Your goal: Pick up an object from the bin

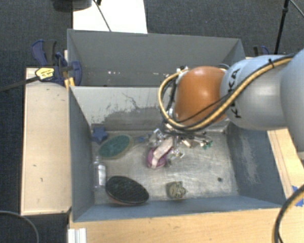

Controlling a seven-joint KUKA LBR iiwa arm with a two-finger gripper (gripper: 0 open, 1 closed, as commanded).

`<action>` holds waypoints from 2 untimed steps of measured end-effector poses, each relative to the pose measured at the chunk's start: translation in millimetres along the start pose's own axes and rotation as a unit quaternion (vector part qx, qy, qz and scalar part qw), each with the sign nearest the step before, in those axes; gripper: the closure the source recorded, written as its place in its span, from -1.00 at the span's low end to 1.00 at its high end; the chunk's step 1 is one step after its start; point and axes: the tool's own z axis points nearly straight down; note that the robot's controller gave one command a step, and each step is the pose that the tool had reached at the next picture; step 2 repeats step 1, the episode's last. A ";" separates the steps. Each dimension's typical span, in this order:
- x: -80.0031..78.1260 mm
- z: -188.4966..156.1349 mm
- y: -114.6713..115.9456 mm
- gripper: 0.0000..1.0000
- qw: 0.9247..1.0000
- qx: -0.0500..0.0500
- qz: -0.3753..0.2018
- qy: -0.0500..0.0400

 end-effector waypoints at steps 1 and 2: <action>5.3 -151.0 -21.5 1.00 1.000 0.001 0.003 0.003; 5.3 -151.0 -21.5 1.00 1.000 0.001 0.003 0.003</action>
Offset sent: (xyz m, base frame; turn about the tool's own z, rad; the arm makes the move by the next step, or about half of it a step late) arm 0.0053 -0.0205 0.1465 0.0011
